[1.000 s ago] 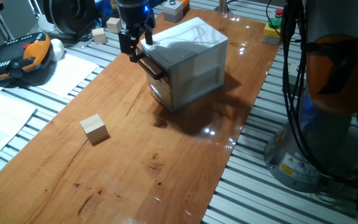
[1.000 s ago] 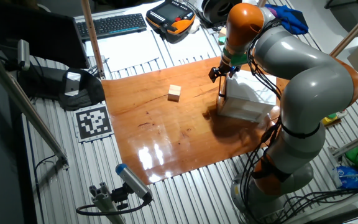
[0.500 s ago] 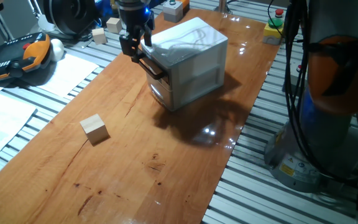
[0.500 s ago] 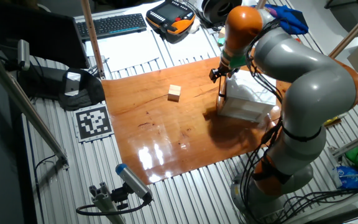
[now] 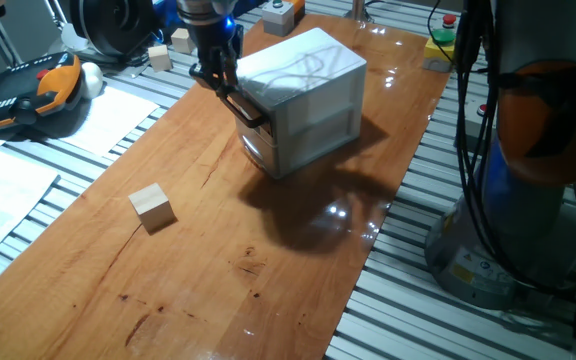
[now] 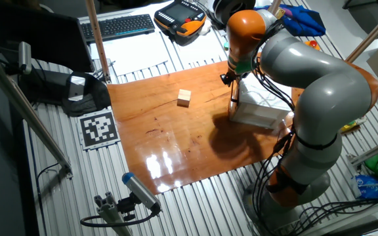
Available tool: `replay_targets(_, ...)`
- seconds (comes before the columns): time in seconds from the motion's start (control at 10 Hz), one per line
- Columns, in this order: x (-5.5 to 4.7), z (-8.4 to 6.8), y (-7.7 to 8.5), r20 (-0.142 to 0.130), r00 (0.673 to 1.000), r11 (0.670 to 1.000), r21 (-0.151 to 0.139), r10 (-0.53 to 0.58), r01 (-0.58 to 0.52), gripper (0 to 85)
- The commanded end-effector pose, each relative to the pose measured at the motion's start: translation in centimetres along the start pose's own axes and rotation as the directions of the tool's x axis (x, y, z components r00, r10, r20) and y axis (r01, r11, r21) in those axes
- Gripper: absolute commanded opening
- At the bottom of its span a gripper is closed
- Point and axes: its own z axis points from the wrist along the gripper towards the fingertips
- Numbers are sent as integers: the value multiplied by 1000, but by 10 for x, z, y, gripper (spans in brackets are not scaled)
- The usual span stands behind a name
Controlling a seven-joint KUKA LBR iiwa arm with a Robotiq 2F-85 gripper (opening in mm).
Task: Put things in the drawer
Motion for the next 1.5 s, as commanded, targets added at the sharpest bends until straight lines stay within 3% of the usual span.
replay_targets(0.0, -1, 0, 1, -3, 1000, 1000, 0, 9, -9, 0)
replay_targets(0.1, -1, 0, 1, -13, 999, 999, -5, 38, -38, 0)
replay_targets(0.4, -4, 1, 5, -25, 979, 980, 14, 201, -201, 0)
replay_targets(0.8, -8, 3, 8, -14, 935, 932, 78, 355, -353, 0)
replay_targets(1.4, -10, 15, 10, -12, 917, 913, 93, 399, -397, 0)
